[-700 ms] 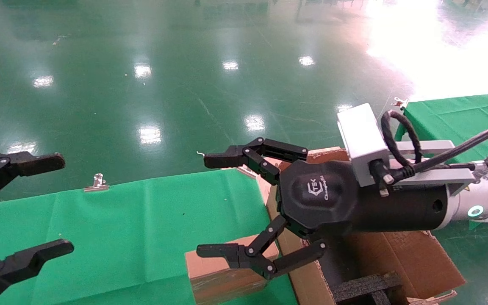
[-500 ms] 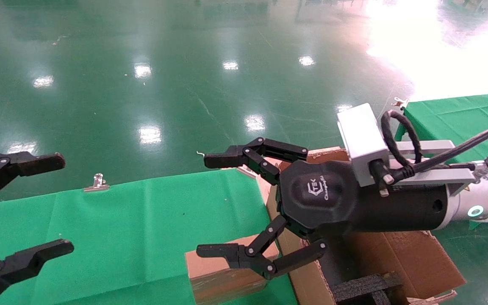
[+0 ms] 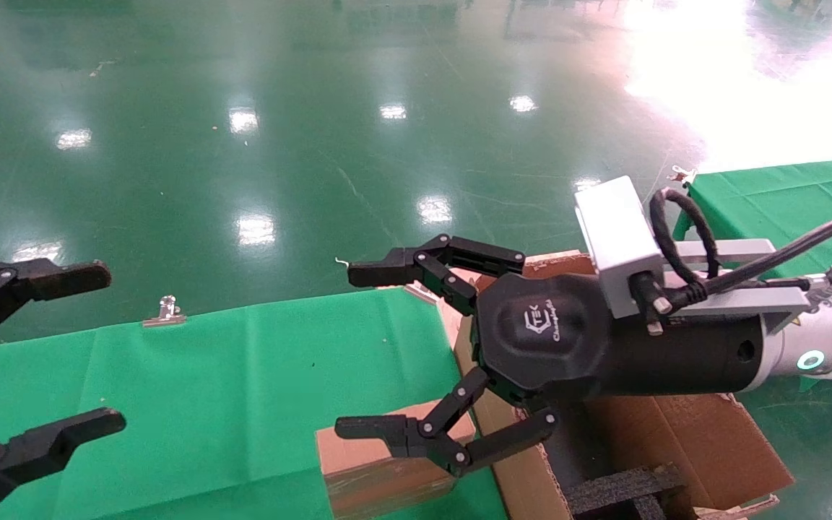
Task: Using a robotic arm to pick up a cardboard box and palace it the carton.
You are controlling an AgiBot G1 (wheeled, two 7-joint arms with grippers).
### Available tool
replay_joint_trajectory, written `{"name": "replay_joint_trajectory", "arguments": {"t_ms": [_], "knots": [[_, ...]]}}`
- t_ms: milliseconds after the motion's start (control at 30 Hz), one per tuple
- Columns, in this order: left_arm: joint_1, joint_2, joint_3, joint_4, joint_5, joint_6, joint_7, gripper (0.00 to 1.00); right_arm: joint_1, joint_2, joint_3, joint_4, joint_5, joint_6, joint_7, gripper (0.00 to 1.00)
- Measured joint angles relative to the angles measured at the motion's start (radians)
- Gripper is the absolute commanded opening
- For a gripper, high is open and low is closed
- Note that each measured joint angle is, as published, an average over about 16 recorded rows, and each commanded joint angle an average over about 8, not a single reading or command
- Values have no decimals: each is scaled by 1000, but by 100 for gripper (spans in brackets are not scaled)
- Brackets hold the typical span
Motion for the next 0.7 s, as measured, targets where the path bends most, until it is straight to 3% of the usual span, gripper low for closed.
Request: {"name": "replay_joint_trajectory", "arguments": {"t_ms": [333,700], "knots": [[0,0,0,0,0,0,0,0,24,8,-31,10,-71,-3,18,100],[0,0,0,0,0,0,0,0,164,-29,-164,38,-375,-22,63,100]]}}
